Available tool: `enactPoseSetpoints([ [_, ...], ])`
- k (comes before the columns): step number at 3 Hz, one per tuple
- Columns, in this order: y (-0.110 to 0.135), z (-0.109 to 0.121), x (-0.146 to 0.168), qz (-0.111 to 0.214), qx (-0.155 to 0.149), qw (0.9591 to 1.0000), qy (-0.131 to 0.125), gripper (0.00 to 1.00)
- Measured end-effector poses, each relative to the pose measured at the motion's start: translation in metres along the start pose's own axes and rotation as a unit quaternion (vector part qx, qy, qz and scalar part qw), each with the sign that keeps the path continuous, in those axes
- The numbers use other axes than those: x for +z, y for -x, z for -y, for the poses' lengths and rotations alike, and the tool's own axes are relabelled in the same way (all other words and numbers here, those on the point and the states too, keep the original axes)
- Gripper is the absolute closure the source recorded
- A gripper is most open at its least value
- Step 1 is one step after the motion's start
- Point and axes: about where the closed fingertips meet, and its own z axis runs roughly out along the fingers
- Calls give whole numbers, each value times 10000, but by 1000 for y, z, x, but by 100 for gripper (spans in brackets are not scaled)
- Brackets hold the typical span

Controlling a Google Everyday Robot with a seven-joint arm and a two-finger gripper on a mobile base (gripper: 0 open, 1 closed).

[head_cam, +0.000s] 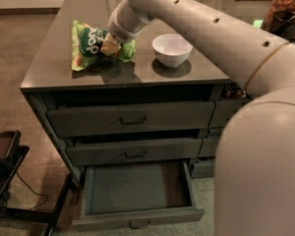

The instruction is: Place green rice chip bag into bottom drawer

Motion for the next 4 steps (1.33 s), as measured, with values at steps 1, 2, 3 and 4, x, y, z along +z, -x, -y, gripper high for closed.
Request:
enactPoseSetpoints([
  [1,0,-19,-49,120,-284,9994,160,100],
  [2,-1,-43,-102,422,-552,9969,358,100],
  [3,-15,-78,-153,891,-726,9902,798,100],
  [4,-34,-78,-182,1099,-560,9895,748,100],
])
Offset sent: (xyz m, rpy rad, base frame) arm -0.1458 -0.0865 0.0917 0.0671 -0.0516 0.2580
